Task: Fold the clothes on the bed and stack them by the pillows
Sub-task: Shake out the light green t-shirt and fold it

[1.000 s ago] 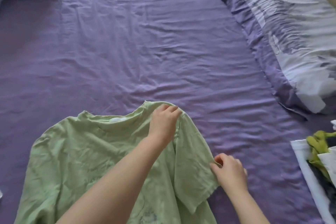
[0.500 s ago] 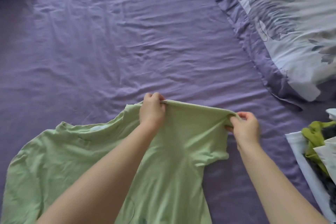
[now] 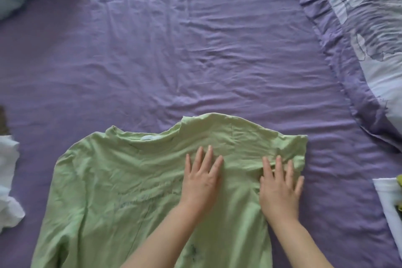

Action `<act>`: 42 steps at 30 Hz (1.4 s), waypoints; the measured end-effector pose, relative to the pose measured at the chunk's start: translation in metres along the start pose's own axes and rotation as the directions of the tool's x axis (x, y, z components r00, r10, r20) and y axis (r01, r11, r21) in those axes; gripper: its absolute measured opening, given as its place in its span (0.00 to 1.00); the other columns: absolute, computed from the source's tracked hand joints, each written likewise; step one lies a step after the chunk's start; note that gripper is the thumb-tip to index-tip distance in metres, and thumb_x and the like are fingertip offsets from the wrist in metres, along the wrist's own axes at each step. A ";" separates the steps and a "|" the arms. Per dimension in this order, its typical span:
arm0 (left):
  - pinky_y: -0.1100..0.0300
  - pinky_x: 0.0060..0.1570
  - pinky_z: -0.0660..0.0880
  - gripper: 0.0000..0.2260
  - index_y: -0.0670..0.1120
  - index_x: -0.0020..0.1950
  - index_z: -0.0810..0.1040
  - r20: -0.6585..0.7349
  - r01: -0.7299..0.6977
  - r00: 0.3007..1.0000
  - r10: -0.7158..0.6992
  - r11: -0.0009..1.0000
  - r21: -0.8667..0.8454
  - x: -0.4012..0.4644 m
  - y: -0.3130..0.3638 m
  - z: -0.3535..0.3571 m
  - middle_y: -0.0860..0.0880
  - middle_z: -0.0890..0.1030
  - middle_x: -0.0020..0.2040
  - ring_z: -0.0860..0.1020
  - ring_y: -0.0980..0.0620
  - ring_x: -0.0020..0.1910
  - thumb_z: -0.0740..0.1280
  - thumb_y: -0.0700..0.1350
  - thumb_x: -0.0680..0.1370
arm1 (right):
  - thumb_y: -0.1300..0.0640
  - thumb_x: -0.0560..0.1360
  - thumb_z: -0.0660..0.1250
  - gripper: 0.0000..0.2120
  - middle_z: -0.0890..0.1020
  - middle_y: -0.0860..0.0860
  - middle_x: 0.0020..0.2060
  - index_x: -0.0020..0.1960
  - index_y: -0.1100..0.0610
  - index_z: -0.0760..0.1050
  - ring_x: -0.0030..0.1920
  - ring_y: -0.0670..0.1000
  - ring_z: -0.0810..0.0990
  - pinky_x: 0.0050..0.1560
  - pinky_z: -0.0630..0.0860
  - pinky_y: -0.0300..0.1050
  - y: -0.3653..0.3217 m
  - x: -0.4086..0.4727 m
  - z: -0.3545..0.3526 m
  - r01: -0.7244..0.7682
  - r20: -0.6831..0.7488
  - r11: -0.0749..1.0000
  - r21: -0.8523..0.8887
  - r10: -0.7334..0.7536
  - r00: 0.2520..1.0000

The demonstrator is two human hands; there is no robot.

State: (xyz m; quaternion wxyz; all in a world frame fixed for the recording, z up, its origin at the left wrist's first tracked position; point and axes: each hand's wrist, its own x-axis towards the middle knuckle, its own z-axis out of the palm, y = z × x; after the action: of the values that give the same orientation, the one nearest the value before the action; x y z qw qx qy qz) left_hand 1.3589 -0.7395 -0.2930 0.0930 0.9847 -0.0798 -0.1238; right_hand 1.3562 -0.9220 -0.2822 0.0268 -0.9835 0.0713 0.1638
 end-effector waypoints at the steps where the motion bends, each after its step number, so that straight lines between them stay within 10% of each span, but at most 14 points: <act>1: 0.37 0.58 0.71 0.26 0.51 0.62 0.79 -0.014 0.033 0.999 -0.032 0.999 0.015 -0.011 -0.010 -0.002 0.43 0.76 0.66 0.75 0.40 0.64 0.78 0.50 0.65 | 0.59 0.74 0.66 0.30 0.59 0.61 0.74 0.74 0.54 0.60 0.74 0.65 0.55 0.69 0.54 0.70 -0.008 -0.001 -0.004 0.024 -0.002 0.999 -0.040 -0.024 1.000; 6: 0.35 0.55 0.72 0.18 0.50 0.54 0.83 -0.064 0.189 0.980 -0.189 0.982 -0.009 -0.065 -0.067 -0.016 0.43 0.80 0.60 0.78 0.39 0.60 0.78 0.47 0.65 | 0.60 0.55 0.81 0.35 0.76 0.63 0.62 0.61 0.57 0.78 0.63 0.68 0.73 0.55 0.70 0.70 -0.084 -0.026 -0.011 0.480 -0.018 0.876 -0.058 -0.481 0.876; 12: 0.40 0.57 0.72 0.16 0.45 0.56 0.82 -0.162 0.494 0.833 -0.530 0.842 -0.214 -0.137 -0.171 -0.040 0.40 0.79 0.61 0.76 0.37 0.61 0.75 0.37 0.68 | 0.48 0.72 0.61 0.18 0.79 0.58 0.59 0.57 0.53 0.81 0.62 0.64 0.75 0.54 0.74 0.66 -0.174 -0.058 0.001 0.666 0.088 0.745 -0.040 -0.662 0.745; 18: 0.52 0.68 0.61 0.21 0.44 0.73 0.65 -0.015 0.669 0.682 -0.731 0.632 -0.391 -0.162 -0.261 -0.052 0.43 0.67 0.71 0.65 0.44 0.69 0.60 0.40 0.79 | 0.31 0.74 0.40 0.34 0.53 0.51 0.77 0.75 0.44 0.55 0.76 0.56 0.42 0.73 0.41 0.58 -0.260 -0.063 0.019 0.801 0.310 0.594 0.073 -0.777 0.548; 24: 0.56 0.54 0.71 0.27 0.47 0.71 0.67 0.266 0.703 0.574 -0.775 0.299 -0.645 -0.149 -0.299 -0.060 0.48 0.77 0.52 0.75 0.48 0.56 0.70 0.49 0.74 | 0.41 0.80 0.47 0.25 0.52 0.49 0.77 0.75 0.48 0.56 0.76 0.54 0.44 0.74 0.49 0.55 -0.343 -0.045 0.021 0.849 0.236 0.526 0.048 -0.832 0.502; 29: 0.65 0.35 0.68 0.06 0.52 0.38 0.73 0.242 0.606 0.668 -0.704 0.325 -0.727 -0.146 -0.310 -0.067 0.57 0.75 0.35 0.73 0.56 0.37 0.70 0.46 0.71 | 0.53 0.82 0.51 0.22 0.55 0.48 0.76 0.75 0.49 0.53 0.76 0.54 0.46 0.72 0.52 0.51 -0.402 -0.021 0.016 0.877 0.112 0.479 0.025 -0.873 0.474; 34: 0.60 0.39 0.70 0.07 0.47 0.46 0.71 0.332 0.535 0.739 -0.586 0.210 -0.818 -0.149 -0.316 -0.074 0.52 0.74 0.40 0.72 0.54 0.38 0.67 0.45 0.74 | 0.50 0.81 0.53 0.21 0.69 0.51 0.68 0.73 0.48 0.59 0.74 0.54 0.54 0.72 0.45 0.62 -0.431 0.003 0.010 0.883 0.265 0.468 0.011 -0.853 0.449; 39: 0.66 0.33 0.76 0.24 0.54 0.63 0.70 0.452 0.478 0.793 -0.407 -0.044 -0.877 -0.155 -0.330 -0.080 0.51 0.83 0.42 0.83 0.56 0.38 0.74 0.42 0.71 | 0.51 0.77 0.63 0.12 0.77 0.49 0.55 0.59 0.49 0.76 0.61 0.55 0.66 0.65 0.56 0.50 -0.433 0.015 -0.001 0.872 0.173 0.488 0.038 -0.862 0.476; 42: 0.65 0.32 0.73 0.09 0.50 0.39 0.77 0.455 0.523 0.795 -0.400 0.074 -0.849 -0.158 -0.341 -0.088 0.54 0.78 0.33 0.78 0.56 0.33 0.77 0.46 0.69 | 0.56 0.76 0.63 0.11 0.78 0.49 0.54 0.58 0.49 0.77 0.62 0.55 0.67 0.66 0.58 0.51 -0.432 0.016 -0.004 0.833 0.119 0.537 0.132 -0.843 0.525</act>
State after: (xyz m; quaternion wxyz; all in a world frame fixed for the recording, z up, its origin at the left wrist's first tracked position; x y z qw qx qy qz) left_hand 1.2768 -0.3660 -0.2424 0.6184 0.6827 0.3224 -0.2180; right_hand 1.4371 -0.4971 -0.2712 0.1371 -0.8780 -0.4073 0.2108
